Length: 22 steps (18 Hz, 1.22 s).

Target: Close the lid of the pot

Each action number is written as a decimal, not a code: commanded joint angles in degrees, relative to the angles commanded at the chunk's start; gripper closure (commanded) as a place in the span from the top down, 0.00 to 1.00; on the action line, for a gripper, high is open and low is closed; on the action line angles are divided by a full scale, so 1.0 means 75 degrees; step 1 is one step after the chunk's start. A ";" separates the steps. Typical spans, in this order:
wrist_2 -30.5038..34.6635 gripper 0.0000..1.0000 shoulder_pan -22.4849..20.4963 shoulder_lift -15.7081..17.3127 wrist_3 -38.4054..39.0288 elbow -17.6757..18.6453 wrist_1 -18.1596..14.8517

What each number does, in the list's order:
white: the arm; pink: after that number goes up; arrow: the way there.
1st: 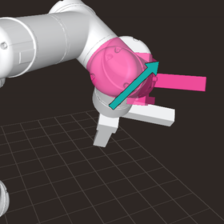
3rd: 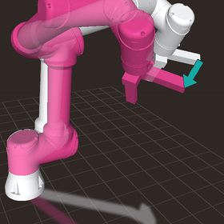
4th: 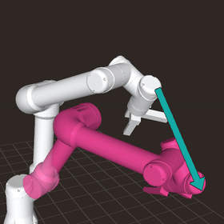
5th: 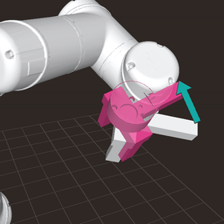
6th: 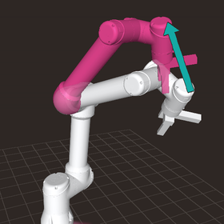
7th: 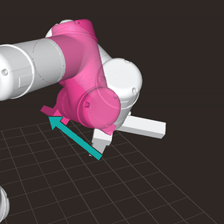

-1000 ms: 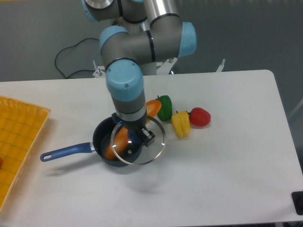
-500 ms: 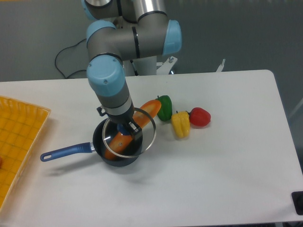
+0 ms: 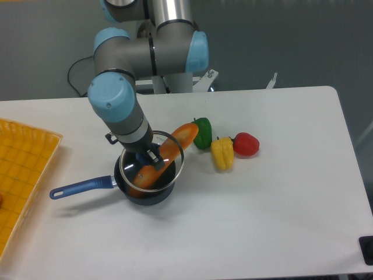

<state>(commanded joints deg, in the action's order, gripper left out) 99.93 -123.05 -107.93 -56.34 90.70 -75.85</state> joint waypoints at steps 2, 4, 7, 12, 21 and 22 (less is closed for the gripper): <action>0.0000 0.53 0.0000 0.0000 0.0000 0.0023 0.0012; 0.0023 0.53 0.0000 -0.0047 0.0035 0.0047 0.0024; 0.0105 0.53 0.0012 -0.0094 0.0082 0.0094 0.0024; 0.0363 0.53 0.0117 -0.0188 0.0211 0.0199 0.0047; 0.0457 0.53 0.0270 -0.0235 0.0375 0.0199 0.0047; 0.0457 0.53 0.0270 -0.0246 0.0399 0.0199 0.0047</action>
<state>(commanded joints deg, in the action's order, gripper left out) 103.36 -121.03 -109.77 -53.35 92.20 -75.50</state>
